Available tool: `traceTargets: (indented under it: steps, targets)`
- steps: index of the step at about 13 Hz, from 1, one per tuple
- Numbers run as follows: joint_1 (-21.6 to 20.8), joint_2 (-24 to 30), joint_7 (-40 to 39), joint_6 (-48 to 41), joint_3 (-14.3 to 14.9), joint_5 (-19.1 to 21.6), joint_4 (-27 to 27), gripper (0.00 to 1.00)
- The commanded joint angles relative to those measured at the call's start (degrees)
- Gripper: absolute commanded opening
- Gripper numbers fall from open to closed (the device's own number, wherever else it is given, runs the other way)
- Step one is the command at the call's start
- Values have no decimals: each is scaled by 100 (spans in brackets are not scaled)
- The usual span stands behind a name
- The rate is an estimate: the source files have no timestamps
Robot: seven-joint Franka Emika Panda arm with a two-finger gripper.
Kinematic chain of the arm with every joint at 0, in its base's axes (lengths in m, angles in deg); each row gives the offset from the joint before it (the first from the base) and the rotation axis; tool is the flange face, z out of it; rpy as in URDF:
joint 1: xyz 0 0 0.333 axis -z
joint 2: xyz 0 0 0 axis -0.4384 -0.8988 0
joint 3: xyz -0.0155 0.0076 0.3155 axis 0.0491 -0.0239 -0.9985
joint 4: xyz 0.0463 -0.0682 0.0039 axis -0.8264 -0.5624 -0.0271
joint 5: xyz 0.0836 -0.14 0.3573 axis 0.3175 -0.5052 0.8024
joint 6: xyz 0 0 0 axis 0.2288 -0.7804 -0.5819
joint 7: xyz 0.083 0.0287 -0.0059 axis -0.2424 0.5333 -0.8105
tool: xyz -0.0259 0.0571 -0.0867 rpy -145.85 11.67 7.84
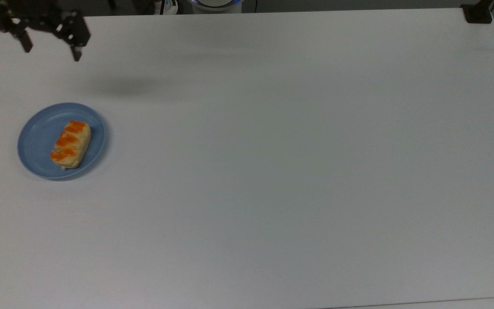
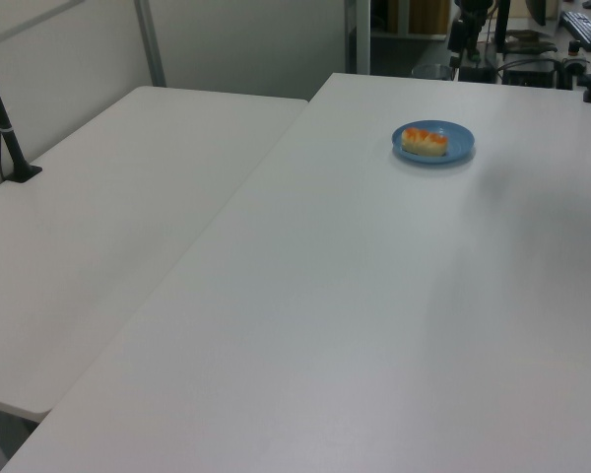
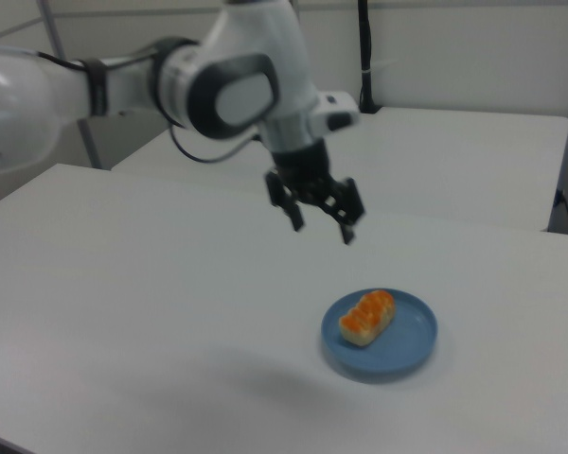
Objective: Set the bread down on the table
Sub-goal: 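Move the gripper over the bread on the blue plate and lower, then close the gripper on the bread with orange topping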
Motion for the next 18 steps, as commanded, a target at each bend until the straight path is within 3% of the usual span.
traceTargets:
  steps: [1, 3, 7, 11, 15, 18]
  targets:
    - [-53, -642, 19, 921, 197, 653, 9, 100]
    - [-9, -1003, 195, 1317, 188, 927, 18, 100]
    - [-79, -1785, 705, 2205, 127, 910, -17, 100]
    - [-79, -1971, 635, 2259, 127, 857, -26, 97]
    - [-97, -2077, 635, 2268, 92, 822, -34, 63]
    - [-97, -2068, 635, 2268, 39, 691, -105, 46]
